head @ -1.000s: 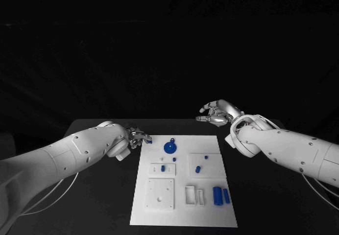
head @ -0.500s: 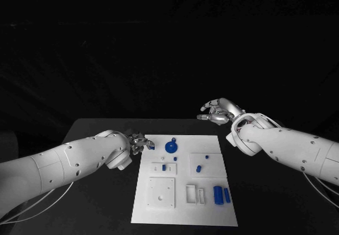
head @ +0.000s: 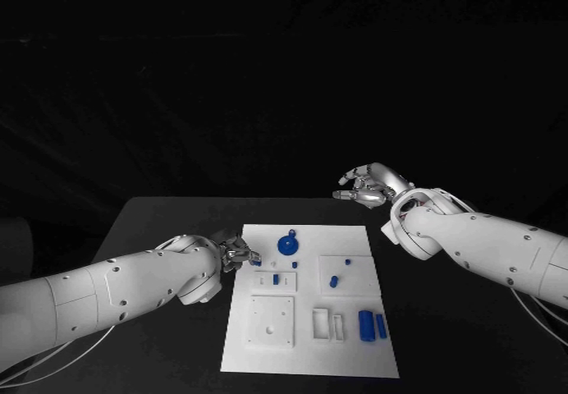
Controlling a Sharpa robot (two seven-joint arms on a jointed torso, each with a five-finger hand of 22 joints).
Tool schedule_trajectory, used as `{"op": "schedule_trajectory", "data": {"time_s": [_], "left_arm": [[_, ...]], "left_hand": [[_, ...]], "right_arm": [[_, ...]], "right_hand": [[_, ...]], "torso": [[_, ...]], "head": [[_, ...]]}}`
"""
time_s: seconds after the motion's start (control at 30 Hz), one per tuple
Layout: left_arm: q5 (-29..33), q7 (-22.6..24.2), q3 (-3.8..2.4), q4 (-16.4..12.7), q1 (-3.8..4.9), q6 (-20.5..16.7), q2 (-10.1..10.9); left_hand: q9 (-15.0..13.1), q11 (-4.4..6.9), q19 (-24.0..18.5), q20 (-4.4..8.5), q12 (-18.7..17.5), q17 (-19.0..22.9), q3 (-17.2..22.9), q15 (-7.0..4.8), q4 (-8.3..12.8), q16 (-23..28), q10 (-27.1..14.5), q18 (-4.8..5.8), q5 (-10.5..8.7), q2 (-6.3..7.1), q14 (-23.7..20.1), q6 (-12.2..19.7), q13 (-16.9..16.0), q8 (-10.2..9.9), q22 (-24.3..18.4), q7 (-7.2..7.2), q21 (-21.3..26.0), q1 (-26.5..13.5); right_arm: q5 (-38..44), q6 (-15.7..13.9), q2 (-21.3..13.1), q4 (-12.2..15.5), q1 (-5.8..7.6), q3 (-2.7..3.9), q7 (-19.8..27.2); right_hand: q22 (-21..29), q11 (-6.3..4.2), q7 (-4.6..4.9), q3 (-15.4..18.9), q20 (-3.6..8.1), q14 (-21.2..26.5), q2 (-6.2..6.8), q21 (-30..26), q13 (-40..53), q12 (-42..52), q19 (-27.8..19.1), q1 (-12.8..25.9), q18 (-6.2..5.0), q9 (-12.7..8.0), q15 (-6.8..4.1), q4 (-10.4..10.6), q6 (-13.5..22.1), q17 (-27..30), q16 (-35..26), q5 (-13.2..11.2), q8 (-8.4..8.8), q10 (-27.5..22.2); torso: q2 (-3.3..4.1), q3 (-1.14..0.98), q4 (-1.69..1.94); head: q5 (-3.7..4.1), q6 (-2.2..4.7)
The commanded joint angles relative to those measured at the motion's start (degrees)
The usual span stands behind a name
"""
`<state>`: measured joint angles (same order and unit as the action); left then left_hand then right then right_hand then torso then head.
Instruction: Assemble the parts on the task board
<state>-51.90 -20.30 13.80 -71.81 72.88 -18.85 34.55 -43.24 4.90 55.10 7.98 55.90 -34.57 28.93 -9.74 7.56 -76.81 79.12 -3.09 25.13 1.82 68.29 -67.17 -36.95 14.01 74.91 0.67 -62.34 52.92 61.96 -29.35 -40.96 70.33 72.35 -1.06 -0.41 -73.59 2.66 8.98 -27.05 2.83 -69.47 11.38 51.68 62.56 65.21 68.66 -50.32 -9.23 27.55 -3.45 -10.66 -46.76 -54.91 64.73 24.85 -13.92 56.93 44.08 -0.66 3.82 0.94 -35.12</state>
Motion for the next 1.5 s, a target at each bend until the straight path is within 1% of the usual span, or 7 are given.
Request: {"op": "schedule_trajectory", "data": {"time_s": [0.03, 0.33, 0.53, 0.57, 0.73, 0.9, 1.5], "left_arm": [[-2.74, -0.24, -0.03, -0.48, -0.37, -2.42, -0.08], [-4.76, -0.04, -0.03, 0.23, -2.53, -3.24, -1.01], [-5.08, 0.02, -0.04, 1.22, -3.28, -3.47, -1.58], [-5.08, 0.02, -0.04, 1.32, -3.40, -3.44, -1.64], [-5.35, 0.04, -0.05, 1.71, -3.79, -3.30, -1.95], [-5.35, 0.02, -0.05, 1.77, -3.84, -2.75, -2.08], [-7.91, 0.15, -0.06, 3.29, -4.46, -1.65, -2.88]], "left_hand": [[-4.74, 1.13, 0.34, 7.41, 0.09, -0.11, 7.60, -1.61, 7.36, -0.26, 1.35, -0.27, 0.34, 0.13, 1.38, -1.93, -0.11, 0.30, 0.89, -0.32, -0.34, 0.71], [-4.76, 1.21, 0.49, 7.45, 0.25, -0.18, 7.69, -1.70, 7.37, -0.39, 1.40, -0.32, 0.64, 0.32, 1.52, -2.14, -0.25, 0.33, 0.92, -0.40, -0.47, 0.76], [-4.77, 1.27, 0.56, 7.48, 0.34, -0.21, 7.74, -1.74, 7.40, -0.44, 1.41, -0.35, 0.84, 0.38, 1.58, -2.27, -0.33, 0.36, 0.93, -0.46, -0.54, 0.79], [-4.78, 1.27, 0.57, 7.48, 0.35, -0.21, 7.74, -1.75, 7.42, -0.44, 1.41, -0.35, 0.88, 0.39, 1.59, -2.29, -0.34, 0.36, 0.94, -0.46, -0.55, 0.79], [-4.79, 1.31, 0.61, 7.49, 0.39, -0.23, 7.77, -1.78, 7.45, -0.46, 1.39, -0.36, 1.05, 0.44, 1.61, -2.38, -0.38, 0.38, 0.94, -0.50, -0.58, 0.79], [-4.79, 1.33, 0.63, 7.50, 0.42, -0.24, 7.79, -1.80, 7.48, -0.48, 1.38, -0.38, 1.18, 0.43, 1.63, -2.43, -0.41, 0.38, 0.94, -0.52, -0.61, 0.79], [-4.80, 1.38, 0.67, 7.51, 0.47, -0.25, 7.82, -1.84, 7.58, -0.49, 1.34, -0.39, 1.39, 0.45, 1.65, -2.51, -0.48, 0.38, 0.95, -0.56, -0.66, 0.79]], "right_arm": [[0.07, 0.70, 0.02, 0.09, -0.01, 0.01, 0.29], [0.07, 0.73, 0.10, 0.08, -0.04, 0.01, 0.31], [0.07, 0.72, 0.12, 0.06, -0.04, 0.01, 0.33], [0.07, 0.73, 0.13, 0.07, -0.04, 0.01, 0.33], [0.07, 0.75, 0.21, 0.01, -0.04, 0.01, 0.34], [0.07, 0.75, 0.21, 0.00, -0.04, 0.01, 0.37], [0.08, 0.92, 0.34, -0.02, -0.05, 0.01, 0.37]], "right_hand": [[-0.10, 0.10, 0.29, 0.08, 0.44, -0.23, -0.30, -0.21, -0.07, 0.39, 0.15, 0.00, -5.77, -0.06, -0.13, 0.24, -0.01, 0.09, -0.12, -0.14, -0.11, -0.32], [-0.11, 0.10, 0.28, 0.06, 0.45, -0.22, -0.31, -0.24, -0.11, 0.41, 0.15, -0.03, -5.77, -0.07, -0.13, 0.24, -0.01, 0.10, -0.13, -0.09, -0.11, -0.34], [-0.12, 0.10, 0.28, 0.05, 0.45, -0.21, -0.31, -0.25, -0.14, 0.43, 0.14, -0.04, -5.77, -0.07, -0.13, 0.24, -0.01, 0.10, -0.14, -0.07, -0.11, -0.36], [-0.12, 0.10, 0.28, 0.05, 0.45, -0.21, -0.32, -0.25, -0.14, 0.43, 0.14, -0.05, -5.77, -0.07, -0.13, 0.24, -0.01, 0.10, -0.14, -0.07, -0.11, -0.36], [-0.13, 0.10, 0.28, 0.04, 0.45, -0.20, -0.32, -0.26, -0.16, 0.44, 0.14, -0.06, -5.77, -0.08, -0.13, 0.24, -0.01, 0.10, -0.14, -0.05, -0.11, -0.37], [-0.13, 0.10, 0.29, 0.04, 0.45, -0.20, -0.33, -0.27, -0.17, 0.45, 0.14, -0.07, -5.77, -0.08, -0.13, 0.24, 0.00, 0.10, -0.15, -0.04, -0.10, -0.38], [-0.16, 0.10, 0.29, 0.04, 0.45, -0.20, -0.33, -0.30, -0.24, 0.49, 0.15, -0.07, -5.77, -0.10, -0.13, 0.25, 0.00, 0.10, -0.15, -0.01, -0.10, -0.41]], "torso": [[0.08, 0.00, -0.02], [0.19, 0.06, -0.16], [0.19, 0.02, -0.15], [0.17, 0.01, -0.15], [0.15, 0.03, -0.12], [0.11, 0.04, -0.09], [0.14, 0.01, -0.15]], "head": [[-0.10, -0.10], [-0.11, -0.24], [0.17, -0.27], [0.12, -0.49], [0.11, -0.54], [0.20, -0.55], [0.03, -1.11]]}}
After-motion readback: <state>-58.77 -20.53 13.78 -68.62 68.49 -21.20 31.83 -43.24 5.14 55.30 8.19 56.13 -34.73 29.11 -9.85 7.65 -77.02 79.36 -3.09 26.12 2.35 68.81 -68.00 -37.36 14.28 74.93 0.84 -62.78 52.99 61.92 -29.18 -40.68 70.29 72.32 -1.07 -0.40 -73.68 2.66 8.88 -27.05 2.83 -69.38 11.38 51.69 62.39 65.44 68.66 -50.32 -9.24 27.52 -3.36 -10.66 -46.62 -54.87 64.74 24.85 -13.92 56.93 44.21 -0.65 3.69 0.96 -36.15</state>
